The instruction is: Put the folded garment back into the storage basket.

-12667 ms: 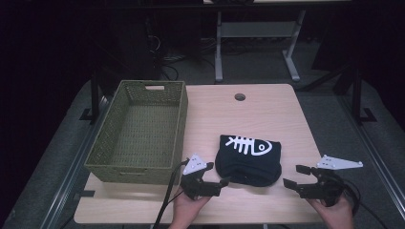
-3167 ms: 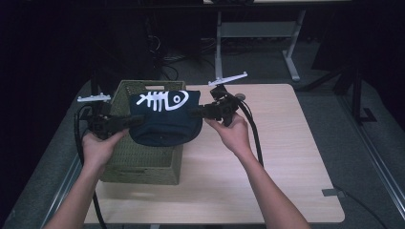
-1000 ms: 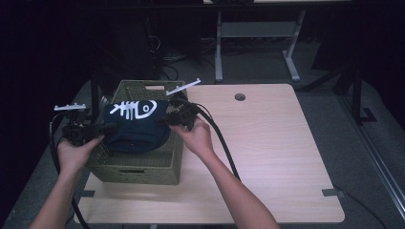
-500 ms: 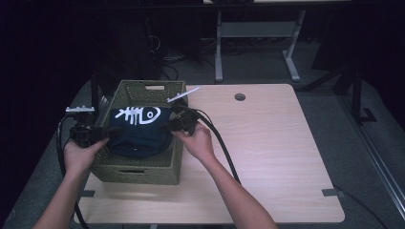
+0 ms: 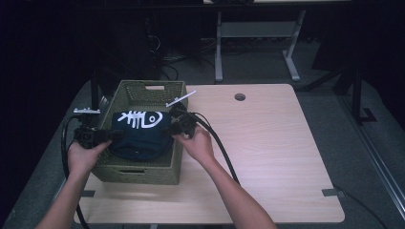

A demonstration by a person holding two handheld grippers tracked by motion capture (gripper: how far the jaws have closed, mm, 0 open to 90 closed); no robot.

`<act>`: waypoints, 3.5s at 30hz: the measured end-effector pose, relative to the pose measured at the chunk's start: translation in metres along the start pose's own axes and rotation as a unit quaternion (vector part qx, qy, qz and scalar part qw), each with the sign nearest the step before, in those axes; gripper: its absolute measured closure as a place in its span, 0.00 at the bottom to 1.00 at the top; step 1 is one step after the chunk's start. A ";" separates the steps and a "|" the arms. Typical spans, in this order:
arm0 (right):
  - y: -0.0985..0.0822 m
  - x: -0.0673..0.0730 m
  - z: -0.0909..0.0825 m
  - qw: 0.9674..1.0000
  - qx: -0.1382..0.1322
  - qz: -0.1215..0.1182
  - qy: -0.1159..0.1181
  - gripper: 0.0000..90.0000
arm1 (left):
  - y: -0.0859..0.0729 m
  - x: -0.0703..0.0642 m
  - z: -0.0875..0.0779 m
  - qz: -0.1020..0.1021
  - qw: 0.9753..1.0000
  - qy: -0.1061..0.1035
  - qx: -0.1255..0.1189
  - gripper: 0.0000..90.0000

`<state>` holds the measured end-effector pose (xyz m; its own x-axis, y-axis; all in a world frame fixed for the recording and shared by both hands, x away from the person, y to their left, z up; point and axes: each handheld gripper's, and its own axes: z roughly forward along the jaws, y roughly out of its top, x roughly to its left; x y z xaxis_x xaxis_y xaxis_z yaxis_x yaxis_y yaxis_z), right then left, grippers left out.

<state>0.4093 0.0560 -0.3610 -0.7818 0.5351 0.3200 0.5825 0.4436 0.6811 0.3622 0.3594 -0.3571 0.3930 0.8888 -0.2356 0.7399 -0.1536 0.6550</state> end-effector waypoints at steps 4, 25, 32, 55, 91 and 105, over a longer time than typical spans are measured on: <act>0.000 0.002 0.003 1.000 0.004 -0.003 -0.006 0.79 | -0.001 0.001 0.002 -0.001 1.000 0.003 0.000 0.71; 0.006 0.002 -0.011 0.999 0.009 -0.007 -0.034 0.49 | 0.000 0.005 0.004 -0.008 0.999 0.045 -0.001 0.59; 0.005 -0.010 -0.032 1.000 -0.018 0.013 -0.007 0.48 | 0.002 -0.004 0.001 0.002 0.999 0.034 -0.013 0.58; -0.016 -0.039 -0.083 0.996 -0.071 0.035 0.042 0.47 | 0.022 -0.055 -0.007 0.039 0.997 -0.027 -0.054 0.52; -0.077 -0.071 -0.164 0.994 -0.098 0.036 0.007 0.38 | 0.035 -0.137 0.017 0.078 0.988 -0.095 -0.089 0.32; -0.104 -0.083 -0.192 0.993 -0.109 0.047 -0.012 0.35 | 0.036 -0.170 0.033 0.102 0.985 -0.116 -0.081 0.25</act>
<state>0.3713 -0.1724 -0.3320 -0.7193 0.5854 0.3741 0.5884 0.2270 0.7760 0.3398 0.1885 -0.3168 0.6523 0.7217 -0.2318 0.5426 -0.2311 0.8076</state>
